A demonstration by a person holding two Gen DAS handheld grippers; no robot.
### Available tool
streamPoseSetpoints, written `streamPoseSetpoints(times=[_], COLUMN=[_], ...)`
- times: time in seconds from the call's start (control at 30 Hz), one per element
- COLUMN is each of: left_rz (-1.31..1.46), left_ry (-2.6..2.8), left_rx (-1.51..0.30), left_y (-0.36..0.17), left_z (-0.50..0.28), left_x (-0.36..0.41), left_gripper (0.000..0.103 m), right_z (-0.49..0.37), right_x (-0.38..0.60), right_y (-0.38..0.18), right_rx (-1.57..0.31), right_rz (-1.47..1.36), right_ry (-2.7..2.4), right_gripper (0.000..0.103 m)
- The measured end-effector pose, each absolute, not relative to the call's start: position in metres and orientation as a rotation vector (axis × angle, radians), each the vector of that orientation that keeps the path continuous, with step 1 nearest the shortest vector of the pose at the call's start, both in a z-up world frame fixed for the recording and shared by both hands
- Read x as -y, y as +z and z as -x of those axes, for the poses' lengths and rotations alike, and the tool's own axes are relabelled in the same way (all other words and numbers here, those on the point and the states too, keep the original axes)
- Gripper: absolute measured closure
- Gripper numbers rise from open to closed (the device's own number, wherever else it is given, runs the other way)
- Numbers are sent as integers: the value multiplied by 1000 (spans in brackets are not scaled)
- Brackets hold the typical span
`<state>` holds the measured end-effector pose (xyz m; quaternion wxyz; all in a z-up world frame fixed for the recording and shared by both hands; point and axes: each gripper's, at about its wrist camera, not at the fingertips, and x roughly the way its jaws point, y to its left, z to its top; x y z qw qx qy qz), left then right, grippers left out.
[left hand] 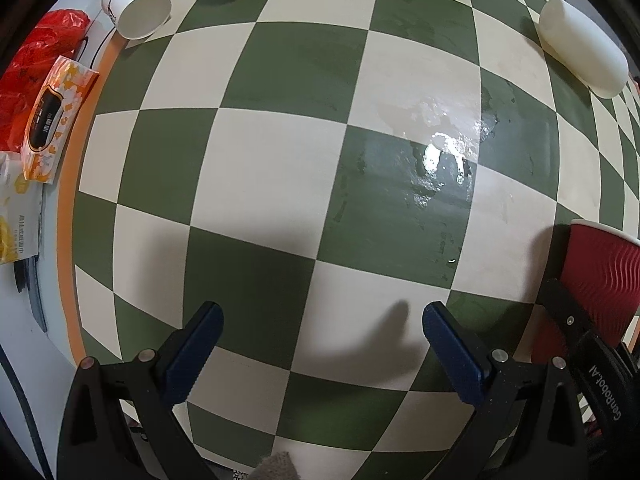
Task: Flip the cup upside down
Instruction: 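Move the right gripper to the upright red cup and grasp its body, then lift the red cup with the right gripper and rotate it rim-down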
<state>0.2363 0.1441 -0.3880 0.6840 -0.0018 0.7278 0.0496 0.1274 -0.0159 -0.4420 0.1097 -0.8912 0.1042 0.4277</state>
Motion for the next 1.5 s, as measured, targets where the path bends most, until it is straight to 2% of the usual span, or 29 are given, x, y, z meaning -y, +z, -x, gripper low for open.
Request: streamPoseSetpoints(times=[0.23,0.63,0.77,1.13,1.33,1.5], left_rz=[-11,-36,-43,-74,-80,-87], left_ry=[118,116,115,86,69,62], left_rx=[-1614,-1593,-1583,-1555,-1549,-1545], left_y=[-384,-366,-359,-342,-333,-334], left_z=[-239,-252,-256,-253,-251,-243], left_x=[-142,-135,-133,-115,-105,-100], left_gripper=[1,1,1,1,1,1], right_z=[-131,-184,-189,-244,-294,-321], right_x=[-8,-56,-28,-7,30,60], right_y=[-437,-414,-409,-402,-416,-428], right_rx=[-446,-895,-1045,-1552,-1890,-2017], right_rz=[2508,2144,2014,1447,1013,728], right_ry=[1232,1075,1027,776,570,445], right_gripper=[27,27,27,27,27,27])
